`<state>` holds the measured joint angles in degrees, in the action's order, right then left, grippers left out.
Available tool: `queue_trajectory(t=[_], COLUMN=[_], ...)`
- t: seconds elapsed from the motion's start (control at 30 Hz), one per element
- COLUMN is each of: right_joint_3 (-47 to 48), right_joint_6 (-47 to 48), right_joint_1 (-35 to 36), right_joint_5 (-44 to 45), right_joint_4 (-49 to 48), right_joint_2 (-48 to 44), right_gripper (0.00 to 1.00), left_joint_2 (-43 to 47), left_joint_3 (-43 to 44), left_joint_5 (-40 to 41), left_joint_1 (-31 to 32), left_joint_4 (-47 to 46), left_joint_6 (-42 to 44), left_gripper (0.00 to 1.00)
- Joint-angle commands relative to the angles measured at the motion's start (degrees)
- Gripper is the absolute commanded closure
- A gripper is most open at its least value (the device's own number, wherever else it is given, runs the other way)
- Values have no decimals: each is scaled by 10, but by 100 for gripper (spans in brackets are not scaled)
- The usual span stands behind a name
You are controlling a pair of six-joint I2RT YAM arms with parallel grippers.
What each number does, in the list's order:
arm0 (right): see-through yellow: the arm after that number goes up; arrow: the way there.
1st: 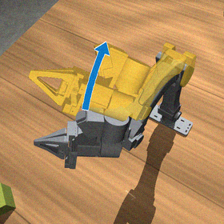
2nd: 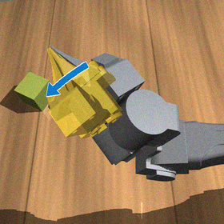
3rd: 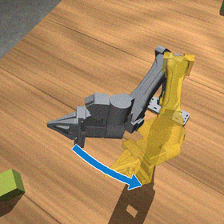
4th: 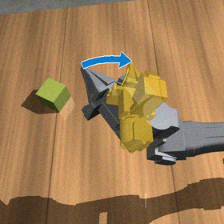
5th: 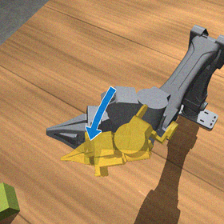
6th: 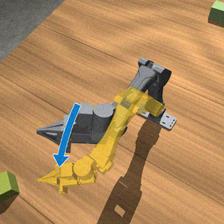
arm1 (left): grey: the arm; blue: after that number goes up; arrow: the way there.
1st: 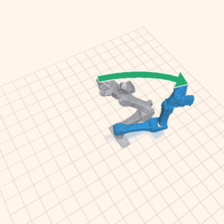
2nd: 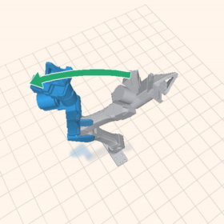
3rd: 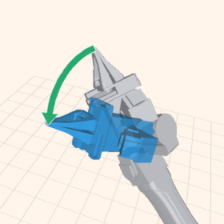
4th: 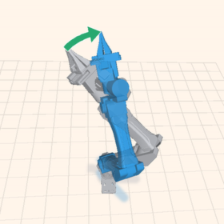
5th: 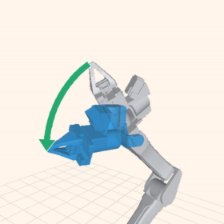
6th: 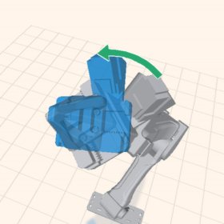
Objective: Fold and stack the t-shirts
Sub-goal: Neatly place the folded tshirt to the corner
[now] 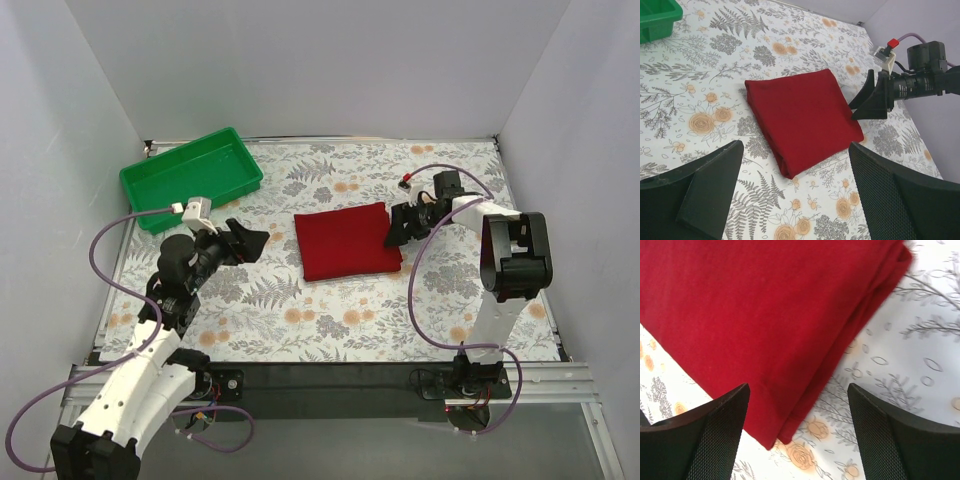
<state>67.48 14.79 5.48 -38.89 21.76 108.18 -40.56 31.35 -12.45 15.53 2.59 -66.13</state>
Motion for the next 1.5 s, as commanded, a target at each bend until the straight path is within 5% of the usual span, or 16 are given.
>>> queue_trajectory(t=[0.0, 0.27, 0.37, 0.47, 0.6, 0.8, 1.27, 1.47], right_joint_3=[-7, 19, 22, 24, 34, 82, 304, 370], right_joint_6=[-2, -35, -40, -40, -41, -21, 178, 205], right_joint_1=[9, 18, 18, 15, 0, -55, -262, -282], right_joint_5=[-16, -31, -31, -25, -21, -19, 140, 189], right_joint_4=[-2, -2, -3, -3, -2, 14, 155, 155], right_joint_2=[1, 50, 61, 60, 53, 56, 156, 159], right_gripper=[29, 36, 48, 63, 98, 99, 99, 68], left_joint_2=[11, 27, 28, 27, 24, 21, 17, 14], left_joint_3=[-2, -19, -19, -20, -19, -20, -21, -20], left_joint_5=[15, 5, 7, 6, 5, 1, -25, -29], left_joint_1=[-2, -2, -2, -2, -2, -2, -2, -2], left_joint_4=[37, 44, 44, 45, 45, 44, 35, 34], left_joint_6=[16, 14, 14, 14, 14, 14, 13, 14], left_gripper=[20, 20, 20, 21, 20, 20, 20, 21])
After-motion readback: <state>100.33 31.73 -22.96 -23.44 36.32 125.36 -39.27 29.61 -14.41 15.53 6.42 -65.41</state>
